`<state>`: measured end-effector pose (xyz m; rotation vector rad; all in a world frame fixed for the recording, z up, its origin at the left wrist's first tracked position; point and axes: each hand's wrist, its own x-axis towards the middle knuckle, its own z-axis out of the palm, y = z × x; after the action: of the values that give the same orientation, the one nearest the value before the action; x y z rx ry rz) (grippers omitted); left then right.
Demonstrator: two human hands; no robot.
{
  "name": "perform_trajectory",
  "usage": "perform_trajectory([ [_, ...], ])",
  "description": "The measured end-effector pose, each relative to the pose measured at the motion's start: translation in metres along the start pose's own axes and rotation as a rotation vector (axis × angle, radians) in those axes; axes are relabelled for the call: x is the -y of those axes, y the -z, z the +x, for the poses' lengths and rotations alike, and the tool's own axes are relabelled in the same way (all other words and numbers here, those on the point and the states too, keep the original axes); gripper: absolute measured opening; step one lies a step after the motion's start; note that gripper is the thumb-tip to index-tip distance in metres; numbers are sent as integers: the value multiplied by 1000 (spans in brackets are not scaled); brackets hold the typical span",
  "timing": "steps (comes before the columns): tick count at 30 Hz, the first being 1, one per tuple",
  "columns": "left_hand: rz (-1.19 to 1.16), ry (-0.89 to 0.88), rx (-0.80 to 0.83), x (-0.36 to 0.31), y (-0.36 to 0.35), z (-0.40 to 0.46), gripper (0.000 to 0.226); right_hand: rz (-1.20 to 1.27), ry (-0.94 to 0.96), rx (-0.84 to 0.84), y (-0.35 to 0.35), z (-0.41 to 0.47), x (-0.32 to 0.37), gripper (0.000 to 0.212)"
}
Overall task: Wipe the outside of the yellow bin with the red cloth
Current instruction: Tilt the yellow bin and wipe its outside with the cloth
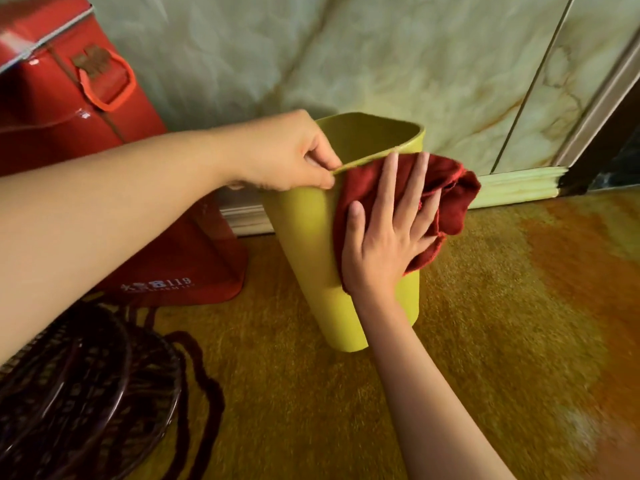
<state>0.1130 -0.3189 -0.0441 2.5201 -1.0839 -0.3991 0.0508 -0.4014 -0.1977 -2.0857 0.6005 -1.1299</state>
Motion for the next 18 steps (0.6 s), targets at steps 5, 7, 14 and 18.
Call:
perform_trajectory([
  [5, 43, 33, -33, -10, -6, 5, 24, 70, -261, 148, 4, -75, -61, 59],
  [7, 79, 29, -30, -16, -11, 6, 27, 177, -441, 103, 3, -92, -68, 63],
  [14, 5, 68, -96, -14, -8, 10, 28, 162, -290, 78, 0, -40, -15, 55],
  [18, -45, -20, -6, -12, -8, 14, 20, 70, -20, 62, 3, -10, 1, 58],
])
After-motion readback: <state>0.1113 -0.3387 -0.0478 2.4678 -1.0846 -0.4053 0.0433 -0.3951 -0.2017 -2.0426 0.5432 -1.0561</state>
